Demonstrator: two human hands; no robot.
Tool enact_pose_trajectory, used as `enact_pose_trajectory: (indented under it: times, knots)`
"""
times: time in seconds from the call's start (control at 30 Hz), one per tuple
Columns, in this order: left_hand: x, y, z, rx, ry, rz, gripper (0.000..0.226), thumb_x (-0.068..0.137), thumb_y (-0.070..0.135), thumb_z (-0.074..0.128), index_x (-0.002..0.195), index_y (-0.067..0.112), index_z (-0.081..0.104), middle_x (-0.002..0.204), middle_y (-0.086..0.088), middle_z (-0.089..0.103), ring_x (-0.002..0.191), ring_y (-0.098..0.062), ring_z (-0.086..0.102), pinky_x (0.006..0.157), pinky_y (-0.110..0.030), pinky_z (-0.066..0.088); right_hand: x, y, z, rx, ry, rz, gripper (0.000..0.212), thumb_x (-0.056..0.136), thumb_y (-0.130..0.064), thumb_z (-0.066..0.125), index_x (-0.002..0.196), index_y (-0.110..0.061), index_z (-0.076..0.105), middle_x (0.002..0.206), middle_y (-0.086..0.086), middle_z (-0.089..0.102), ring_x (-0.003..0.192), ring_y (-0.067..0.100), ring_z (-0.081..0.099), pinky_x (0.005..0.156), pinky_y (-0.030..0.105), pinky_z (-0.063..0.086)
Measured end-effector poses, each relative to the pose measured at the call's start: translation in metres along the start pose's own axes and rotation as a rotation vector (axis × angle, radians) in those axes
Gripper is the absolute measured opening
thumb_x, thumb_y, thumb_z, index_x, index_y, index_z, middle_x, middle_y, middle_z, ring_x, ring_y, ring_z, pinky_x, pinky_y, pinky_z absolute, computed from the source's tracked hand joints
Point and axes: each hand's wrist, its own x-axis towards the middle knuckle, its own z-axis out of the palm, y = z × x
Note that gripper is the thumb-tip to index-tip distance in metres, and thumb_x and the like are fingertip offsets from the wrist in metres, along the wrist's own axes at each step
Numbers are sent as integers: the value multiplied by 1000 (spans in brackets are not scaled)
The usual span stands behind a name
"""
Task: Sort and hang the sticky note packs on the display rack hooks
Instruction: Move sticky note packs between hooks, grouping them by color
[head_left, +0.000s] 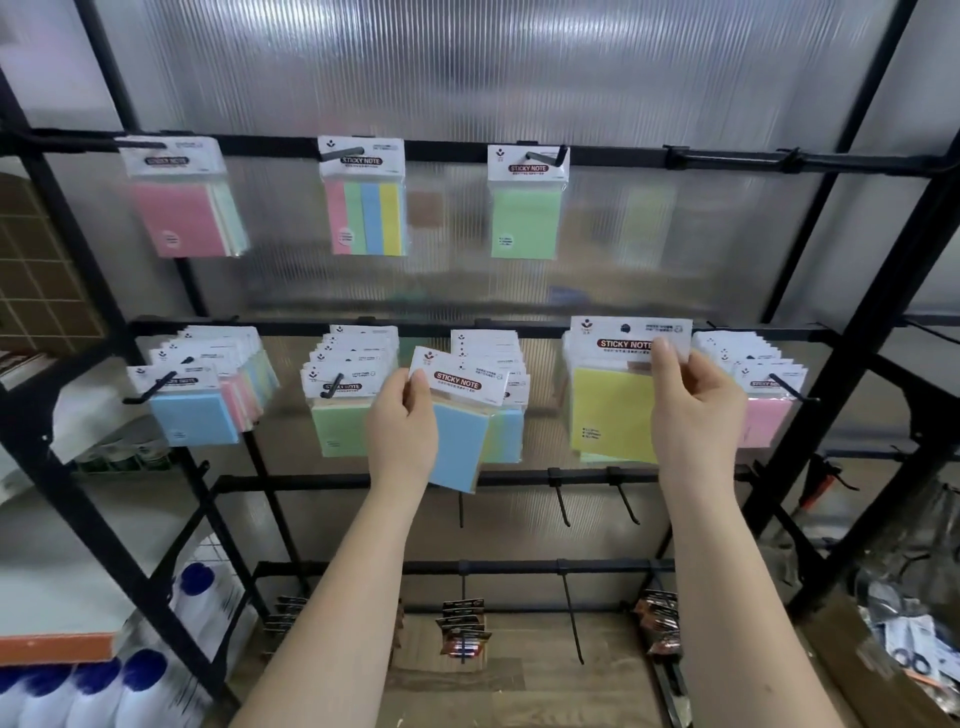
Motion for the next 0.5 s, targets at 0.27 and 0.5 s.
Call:
enact_pose_trajectory:
  times: [0.27,0.5]
  knots:
    - [19,8,-28,26,153,27,39,101,23,38,63,17,31,61,4,37,55,-9,33,50,-17,27,25,-43,45,163,-80,-103,39,87,-21,69,52,-23,51,46,-18,44,49,-1,33,49,19,28]
    - [30,16,-42,-9,238,59,37,101,23,38,64,17,34,62,5,40,55,-1,40,50,-13,30,41,-71,67,258,-91,-147,22,85,-24,70,64,-25,65,61,-14,66,57,-5,54,57,16,43]
